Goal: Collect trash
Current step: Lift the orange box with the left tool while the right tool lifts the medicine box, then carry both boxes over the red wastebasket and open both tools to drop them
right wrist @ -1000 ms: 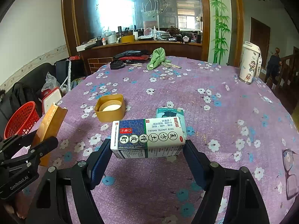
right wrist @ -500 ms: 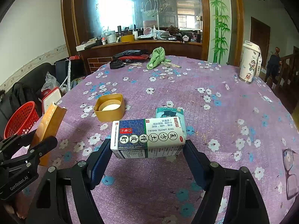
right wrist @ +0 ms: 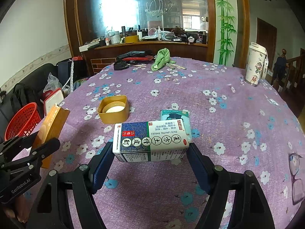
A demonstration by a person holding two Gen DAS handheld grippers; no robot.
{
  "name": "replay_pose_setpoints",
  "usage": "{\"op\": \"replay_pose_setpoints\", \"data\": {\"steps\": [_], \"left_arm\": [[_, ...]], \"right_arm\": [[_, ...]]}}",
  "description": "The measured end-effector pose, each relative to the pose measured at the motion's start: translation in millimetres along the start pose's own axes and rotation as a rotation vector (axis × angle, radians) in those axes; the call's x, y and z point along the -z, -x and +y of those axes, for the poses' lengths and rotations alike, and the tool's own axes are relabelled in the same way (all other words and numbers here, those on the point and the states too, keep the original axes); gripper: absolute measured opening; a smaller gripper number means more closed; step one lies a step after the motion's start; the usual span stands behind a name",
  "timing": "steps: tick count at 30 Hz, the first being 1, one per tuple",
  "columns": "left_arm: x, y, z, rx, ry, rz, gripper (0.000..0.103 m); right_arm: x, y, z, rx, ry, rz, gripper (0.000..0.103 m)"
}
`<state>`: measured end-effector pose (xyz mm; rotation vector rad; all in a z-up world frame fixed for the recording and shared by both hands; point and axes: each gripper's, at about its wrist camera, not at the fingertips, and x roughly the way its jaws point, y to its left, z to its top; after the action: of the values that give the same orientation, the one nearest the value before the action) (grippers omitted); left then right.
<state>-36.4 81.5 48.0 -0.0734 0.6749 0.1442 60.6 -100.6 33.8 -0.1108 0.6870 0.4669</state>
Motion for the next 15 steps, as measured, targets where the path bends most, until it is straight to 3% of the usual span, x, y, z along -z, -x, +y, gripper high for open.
{"op": "replay_pose_setpoints", "data": {"steps": [9, 15], "left_arm": [[0, 10, 17, 0.03, 0.054, 0.02, 0.047], [-8, 37, 51, 0.04, 0.117, -0.01, 0.047]], "right_arm": [[-2, 0, 6, -0.012, -0.013, 0.026, 0.081], [-12, 16, 48, -0.085, 0.029, 0.063, 0.081]]}}
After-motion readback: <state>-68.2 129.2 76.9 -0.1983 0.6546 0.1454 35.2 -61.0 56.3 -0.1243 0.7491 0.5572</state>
